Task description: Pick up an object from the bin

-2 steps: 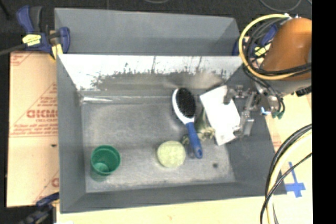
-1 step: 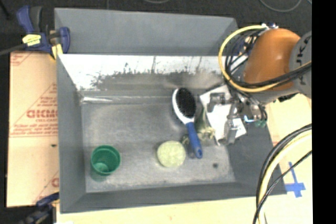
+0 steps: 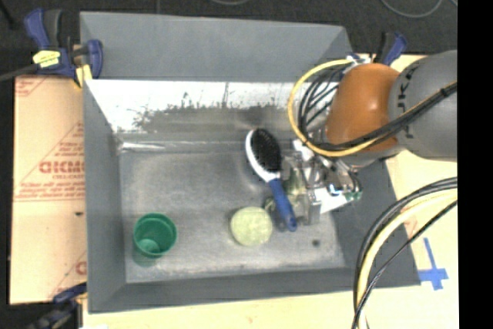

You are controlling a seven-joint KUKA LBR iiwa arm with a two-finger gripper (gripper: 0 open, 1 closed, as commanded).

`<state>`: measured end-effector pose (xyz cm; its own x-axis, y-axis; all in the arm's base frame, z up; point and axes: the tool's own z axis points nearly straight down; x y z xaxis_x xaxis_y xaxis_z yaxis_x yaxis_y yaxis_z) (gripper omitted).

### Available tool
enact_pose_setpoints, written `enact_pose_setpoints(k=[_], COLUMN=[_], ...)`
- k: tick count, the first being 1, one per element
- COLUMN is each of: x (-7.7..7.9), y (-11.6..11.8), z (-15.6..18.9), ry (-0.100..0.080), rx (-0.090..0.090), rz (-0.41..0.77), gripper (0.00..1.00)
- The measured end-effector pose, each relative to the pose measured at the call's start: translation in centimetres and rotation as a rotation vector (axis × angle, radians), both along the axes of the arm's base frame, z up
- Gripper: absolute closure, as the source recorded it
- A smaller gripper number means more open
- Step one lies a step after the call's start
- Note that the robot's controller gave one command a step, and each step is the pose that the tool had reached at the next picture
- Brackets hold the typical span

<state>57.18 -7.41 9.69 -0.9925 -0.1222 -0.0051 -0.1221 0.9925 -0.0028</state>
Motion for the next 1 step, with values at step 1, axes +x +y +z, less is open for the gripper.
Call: enact_pose_setpoints(k=[1], x=[1.14], y=[1.64], z=[-1.56], ry=[-0.009], rx=[-0.004], rz=[0.087], gripper=[0.00])
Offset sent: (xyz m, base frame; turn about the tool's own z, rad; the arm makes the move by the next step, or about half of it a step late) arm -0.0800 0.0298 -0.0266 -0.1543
